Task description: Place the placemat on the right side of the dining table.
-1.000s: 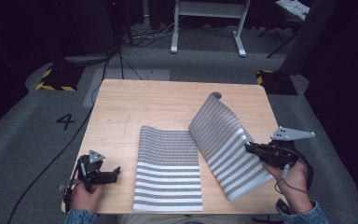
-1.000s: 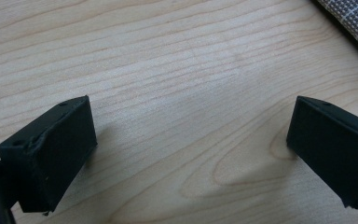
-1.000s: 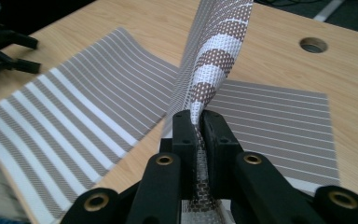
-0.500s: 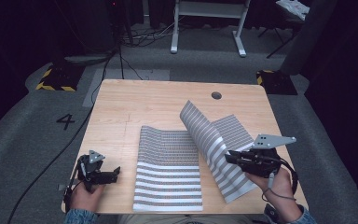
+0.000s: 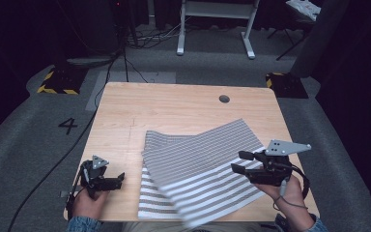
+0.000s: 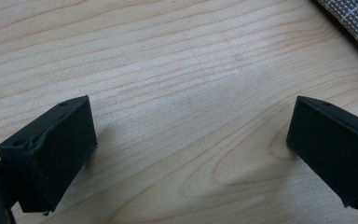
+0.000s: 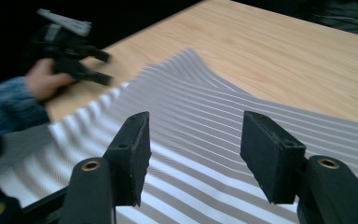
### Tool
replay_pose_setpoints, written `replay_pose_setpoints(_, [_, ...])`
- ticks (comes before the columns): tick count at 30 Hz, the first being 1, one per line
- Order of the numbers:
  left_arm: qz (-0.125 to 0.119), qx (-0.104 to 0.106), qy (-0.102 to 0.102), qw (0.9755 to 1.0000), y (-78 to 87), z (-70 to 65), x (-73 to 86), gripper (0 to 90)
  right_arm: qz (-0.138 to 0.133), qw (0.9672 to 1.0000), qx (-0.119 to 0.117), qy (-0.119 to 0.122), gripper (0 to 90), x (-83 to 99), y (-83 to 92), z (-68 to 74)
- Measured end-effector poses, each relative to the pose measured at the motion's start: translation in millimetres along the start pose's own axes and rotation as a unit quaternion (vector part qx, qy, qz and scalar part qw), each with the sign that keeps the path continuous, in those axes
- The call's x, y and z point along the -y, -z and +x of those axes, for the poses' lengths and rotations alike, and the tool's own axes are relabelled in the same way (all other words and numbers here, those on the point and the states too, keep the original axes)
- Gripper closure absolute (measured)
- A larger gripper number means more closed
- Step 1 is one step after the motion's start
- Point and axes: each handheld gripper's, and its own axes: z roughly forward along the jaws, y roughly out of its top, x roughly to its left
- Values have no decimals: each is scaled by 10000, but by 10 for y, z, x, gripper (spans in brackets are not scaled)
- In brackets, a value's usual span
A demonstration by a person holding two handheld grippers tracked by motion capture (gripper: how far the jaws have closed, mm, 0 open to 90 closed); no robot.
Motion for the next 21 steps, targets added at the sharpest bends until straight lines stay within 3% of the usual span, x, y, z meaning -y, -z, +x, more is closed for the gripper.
replay_pose_setpoints(3, [-1, 0, 1, 10000, 0, 0, 0, 14, 151, 9990, 391, -142, 429, 106, 20, -174])
replay_pose_setpoints(6, [0, 0, 0, 10000, 0, 0, 0, 15, 359, 9953, 831, -355, 419, 260, 20, -359])
replay_pose_setpoints(9, [1, 0, -1, 10000, 0, 0, 0, 15, 496, 9915, 1074, -535, 394, 387, 40, -499])
replay_pose_setpoints(14, [1, 0, 0, 10000, 0, 0, 0, 15, 758, 9801, 1528, -1016, 363, 625, 67, -761])
replay_pose_setpoints(21, [0, -1, -1, 10000, 0, 0, 0, 14, 1160, 9660, 1954, -1230, 357, 963, 92, -986])
